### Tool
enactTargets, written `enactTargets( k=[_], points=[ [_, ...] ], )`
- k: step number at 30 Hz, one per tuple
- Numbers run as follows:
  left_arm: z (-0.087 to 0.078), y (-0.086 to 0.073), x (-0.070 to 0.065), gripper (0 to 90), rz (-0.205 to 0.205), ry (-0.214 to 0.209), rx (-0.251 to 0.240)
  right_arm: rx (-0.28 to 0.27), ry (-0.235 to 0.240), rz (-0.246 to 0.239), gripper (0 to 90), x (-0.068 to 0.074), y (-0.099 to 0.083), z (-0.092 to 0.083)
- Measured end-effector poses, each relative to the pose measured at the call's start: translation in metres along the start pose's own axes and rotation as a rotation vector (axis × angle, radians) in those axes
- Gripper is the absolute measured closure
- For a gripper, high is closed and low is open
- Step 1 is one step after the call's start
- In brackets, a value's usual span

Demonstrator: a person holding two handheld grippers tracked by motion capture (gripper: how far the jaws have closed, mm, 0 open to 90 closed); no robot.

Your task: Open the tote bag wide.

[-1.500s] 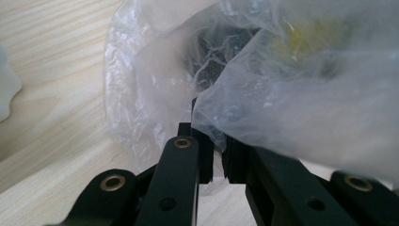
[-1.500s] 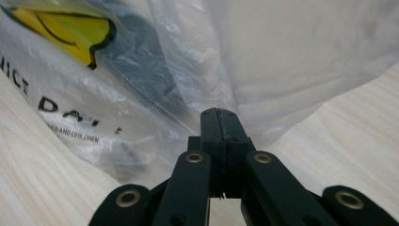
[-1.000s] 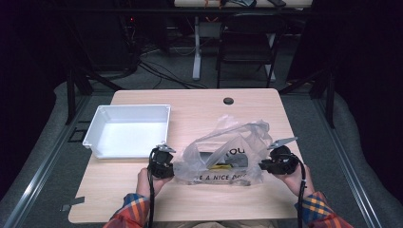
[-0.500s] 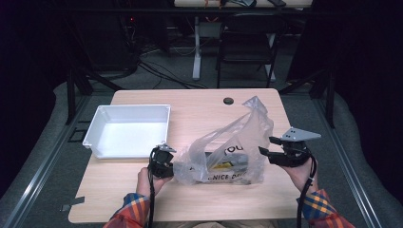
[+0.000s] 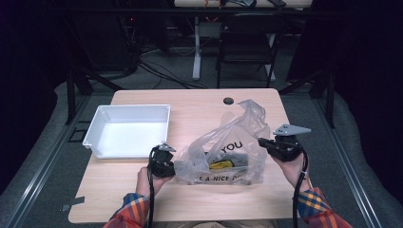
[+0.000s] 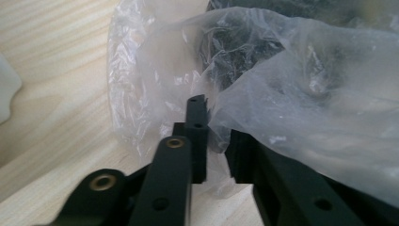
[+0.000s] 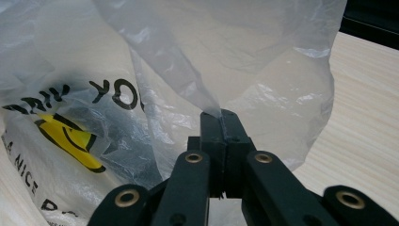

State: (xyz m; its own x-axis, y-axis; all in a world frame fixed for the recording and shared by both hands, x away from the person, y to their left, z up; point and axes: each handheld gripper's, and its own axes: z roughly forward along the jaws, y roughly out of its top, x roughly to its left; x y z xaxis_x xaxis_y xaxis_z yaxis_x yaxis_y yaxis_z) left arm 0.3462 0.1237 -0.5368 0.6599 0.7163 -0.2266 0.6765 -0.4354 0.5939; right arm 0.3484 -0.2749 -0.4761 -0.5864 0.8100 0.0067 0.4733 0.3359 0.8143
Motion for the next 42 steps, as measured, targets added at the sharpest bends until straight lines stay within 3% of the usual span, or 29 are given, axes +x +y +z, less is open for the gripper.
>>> enactTargets(
  k=[1,2,3,7,8,11,14,17,19,22,27,31,33,39,42],
  points=[
    [-0.002,0.001,-0.001,79.0,-0.004,0.003,-0.008,0.0,0.0,0.0,90.0,0.0,0.0,0.0],
    [-0.004,0.001,-0.001,69.9,0.004,-0.001,-0.013,0.011,-0.001,-0.001,90.0,0.001,-0.002,0.001],
    [-0.006,0.002,-0.003,69.9,0.005,-0.001,-0.023,0.011,-0.001,-0.001,90.0,0.001,-0.002,0.001],
    [-0.028,0.01,-0.019,40.3,0.05,0.068,-0.11,0.023,-0.012,-0.004,90.0,-0.002,-0.004,-0.001],
    [-0.032,0.011,-0.022,34.1,0.067,0.067,-0.13,0.02,-0.011,0.003,90.0,-0.002,-0.005,-0.003],
    [-0.048,0.019,-0.039,26.4,0.125,0.069,-0.191,0.015,-0.017,0.007,90.0,-0.004,-0.006,-0.007],
    [-0.057,0.024,-0.052,21.9,0.166,0.058,-0.221,0.008,-0.019,0.006,90.0,-0.005,-0.007,-0.011],
    [-0.059,0.028,-0.062,26.2,0.199,0.066,-0.252,0.012,-0.01,0.001,90.0,-0.006,-0.008,-0.014],
    [-0.057,0.03,-0.061,39.6,0.197,0.084,-0.281,0.012,-0.011,0.009,90.0,-0.006,-0.009,-0.013],
    [-0.048,0.031,-0.048,65.6,0.14,0.085,-0.282,0.045,-0.002,0.015,90.0,-0.006,-0.012,-0.009],
    [-0.031,0.026,-0.029,85.4,0.09,0.08,-0.218,0.125,0.004,0.031,90.0,-0.012,-0.024,0.003],
    [-0.02,0.021,-0.016,86.6,0.044,0.06,-0.158,0.183,0.019,0.027,90.0,-0.014,-0.032,0.013],
    [-0.018,0.02,-0.014,86.8,0.034,0.053,-0.15,0.193,0.024,0.029,90.0,-0.015,-0.034,0.016],
    [-0.01,0.013,-0.007,87.7,0.015,0.048,-0.087,0.263,0.039,0.03,90.0,-0.016,-0.044,0.027],
    [-0.006,0.011,-0.007,88.0,0.025,0.041,-0.042,0.292,0.05,0.027,90.0,-0.016,-0.047,0.03]
  ],
)
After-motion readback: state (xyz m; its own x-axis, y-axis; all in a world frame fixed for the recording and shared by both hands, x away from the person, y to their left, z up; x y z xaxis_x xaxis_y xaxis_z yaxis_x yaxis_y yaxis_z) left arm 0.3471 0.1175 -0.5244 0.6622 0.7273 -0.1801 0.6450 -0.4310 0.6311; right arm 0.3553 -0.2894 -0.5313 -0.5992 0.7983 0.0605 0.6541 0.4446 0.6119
